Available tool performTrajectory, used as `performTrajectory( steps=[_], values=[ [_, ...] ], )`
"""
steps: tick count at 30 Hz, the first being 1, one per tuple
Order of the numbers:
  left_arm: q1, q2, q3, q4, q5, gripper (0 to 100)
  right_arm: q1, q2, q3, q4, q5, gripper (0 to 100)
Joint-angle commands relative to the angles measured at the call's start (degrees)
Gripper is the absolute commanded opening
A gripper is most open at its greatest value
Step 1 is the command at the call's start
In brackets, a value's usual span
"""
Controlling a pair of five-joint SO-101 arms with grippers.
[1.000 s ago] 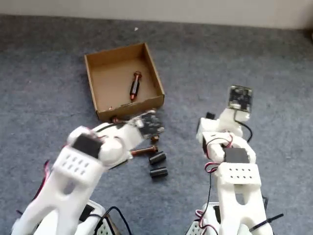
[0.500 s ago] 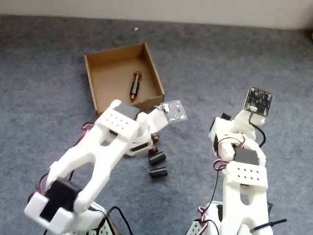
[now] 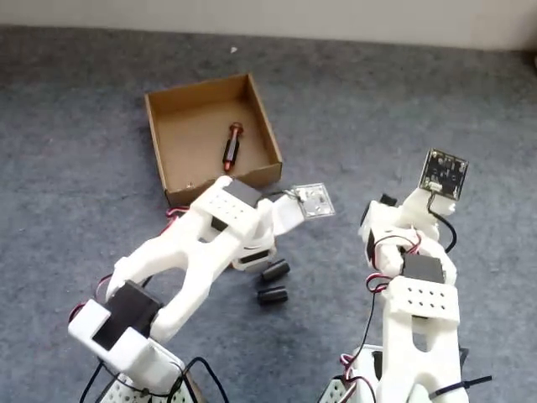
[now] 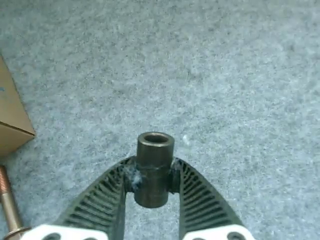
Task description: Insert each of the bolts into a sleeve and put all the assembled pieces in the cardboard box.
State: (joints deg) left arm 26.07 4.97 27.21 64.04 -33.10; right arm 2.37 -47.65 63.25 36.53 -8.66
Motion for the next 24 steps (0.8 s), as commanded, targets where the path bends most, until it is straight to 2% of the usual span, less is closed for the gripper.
performTrajectory(
  steps=[1,10,12,15,19,24],
  values=[
    [0.75,2.07,-2.33,-4.4,2.11,19,0.66,-2.33,-0.75,-1.71,-0.62,0.5],
    [2.86,5.49,-2.42,-5.98,2.11,0,0.66,-2.42,-0.75,-1.63,-0.62,0.5],
    [3.38,4.26,-2.33,-4.75,2.11,1,0.66,-2.42,-0.75,-1.63,-0.62,0.5],
    [3.38,-1.63,-1.71,-1.32,2.29,0,0.57,-2.51,-0.84,-1.63,-0.62,0.5],
    [2.15,-14.37,1.01,0.09,6.24,0,0.22,-3.3,-1.19,0.4,-0.62,0.5],
    [-0.92,-31.43,5.23,-0.26,10.02,0,-2.86,-12.79,-1.1,5.67,-0.53,0.5]
  ],
)
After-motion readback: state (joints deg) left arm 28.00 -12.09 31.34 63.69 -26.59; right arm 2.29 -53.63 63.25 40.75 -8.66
